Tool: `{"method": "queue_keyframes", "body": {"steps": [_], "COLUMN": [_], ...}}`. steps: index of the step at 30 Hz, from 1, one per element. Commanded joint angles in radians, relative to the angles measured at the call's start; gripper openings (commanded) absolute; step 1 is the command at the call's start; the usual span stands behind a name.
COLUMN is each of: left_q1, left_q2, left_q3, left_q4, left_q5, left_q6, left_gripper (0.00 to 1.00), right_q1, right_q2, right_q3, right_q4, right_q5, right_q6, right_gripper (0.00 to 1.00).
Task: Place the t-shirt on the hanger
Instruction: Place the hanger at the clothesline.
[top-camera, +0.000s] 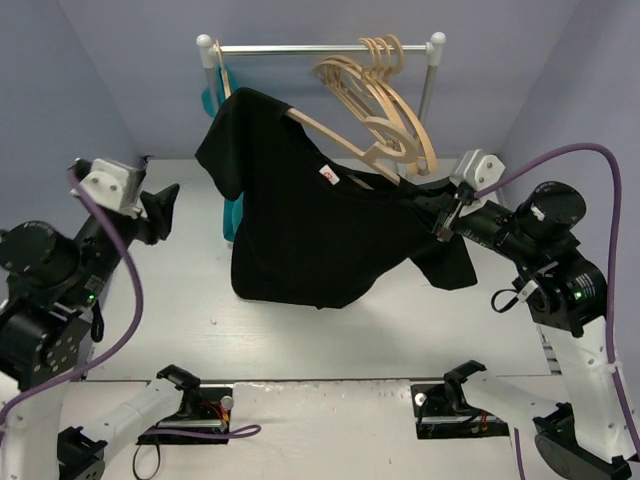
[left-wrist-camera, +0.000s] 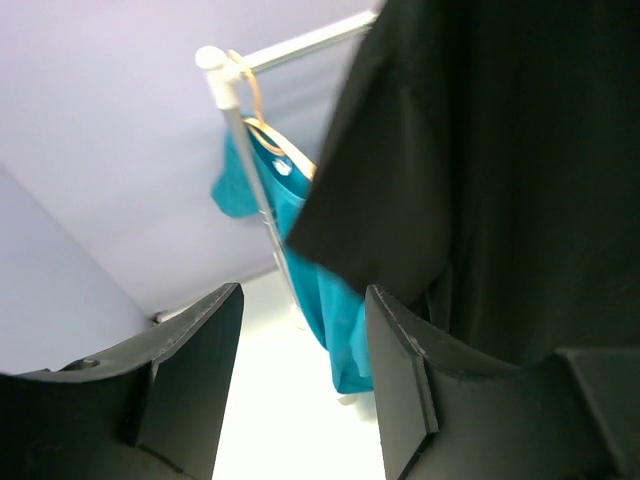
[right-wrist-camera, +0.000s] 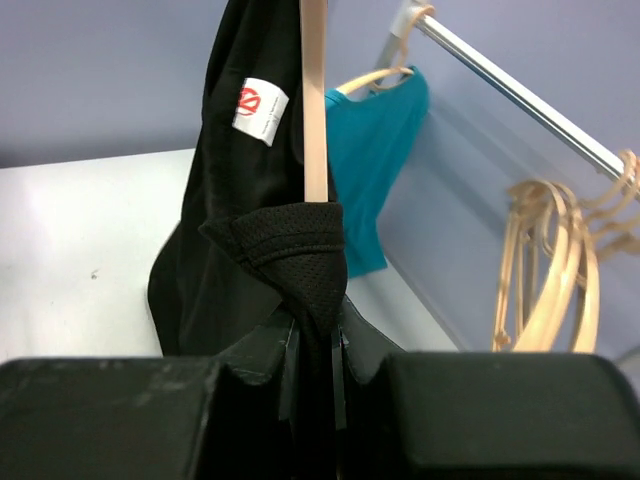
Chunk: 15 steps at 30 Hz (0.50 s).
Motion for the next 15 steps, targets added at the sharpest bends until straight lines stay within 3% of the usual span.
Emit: {"method": "queue_keyframes", "body": {"steps": [1, 5, 9, 15], "left_q1": [0.004, 0.004, 0.004, 0.004], "left_q2": [-0.009, -0.01, -0.01, -0.007], "left_q3": [-0.028, -0.071, -0.112, -0.172], "left_q4": [0.044, 0.04, 0.034, 0.047], "left_q5": [-0.023, -0.021, -0.018, -0.016], "left_q6": [-0.021, -0.045, -0.058, -0.053], "left_gripper": [0.47, 0.48, 0.48, 0.48], "right_q1": [-0.008, -0.008, -0.008, -0.008], "right_q2": [-0.054, -0.14, -0.212, -0.225], "right_q3": [-0.027, -0.127, -0.28, -0.416], "right_q4": [0.1, 0.084, 0.084, 0.088], "right_q5": [0.213, 0.277, 0.244, 0.287], "right_q6": [0.065, 0.071, 0.097, 0.134], "right_gripper": [0.0, 0.0, 0.0, 0.0]}}
